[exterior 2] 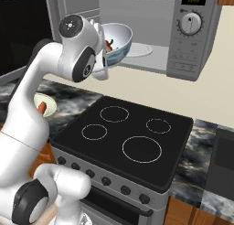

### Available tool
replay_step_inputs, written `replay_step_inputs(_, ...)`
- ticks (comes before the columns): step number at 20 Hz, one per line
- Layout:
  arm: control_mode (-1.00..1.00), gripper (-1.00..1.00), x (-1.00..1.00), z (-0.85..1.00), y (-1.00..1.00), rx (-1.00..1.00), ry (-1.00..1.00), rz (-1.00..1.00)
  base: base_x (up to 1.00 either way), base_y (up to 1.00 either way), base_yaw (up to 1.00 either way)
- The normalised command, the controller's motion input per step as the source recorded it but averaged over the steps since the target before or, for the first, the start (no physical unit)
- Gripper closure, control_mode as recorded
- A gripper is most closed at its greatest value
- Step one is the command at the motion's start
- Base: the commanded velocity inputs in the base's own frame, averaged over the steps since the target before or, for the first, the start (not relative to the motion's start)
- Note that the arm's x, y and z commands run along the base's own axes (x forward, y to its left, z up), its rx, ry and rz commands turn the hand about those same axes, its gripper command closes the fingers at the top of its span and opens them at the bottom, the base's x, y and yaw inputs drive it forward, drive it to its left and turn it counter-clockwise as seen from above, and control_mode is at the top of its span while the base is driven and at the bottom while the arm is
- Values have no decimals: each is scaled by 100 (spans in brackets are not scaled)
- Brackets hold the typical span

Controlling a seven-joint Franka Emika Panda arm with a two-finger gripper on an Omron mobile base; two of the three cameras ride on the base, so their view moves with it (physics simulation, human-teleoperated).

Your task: Place the bowl containing the onion and bell pepper in the microwave. Close the microwave door and press the start button to microwave the meal.

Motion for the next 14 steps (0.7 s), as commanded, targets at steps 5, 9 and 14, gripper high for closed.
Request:
replay_step_inputs(5,-100,100,36,1,0,13,0,-3,0,0,0)
replay_step_inputs(9,-100,100,28,5,0,5,0,-7,0,0,0)
replay_step_inputs(14,-100,100,36,4,-12,0,0,-7,0,0,0)
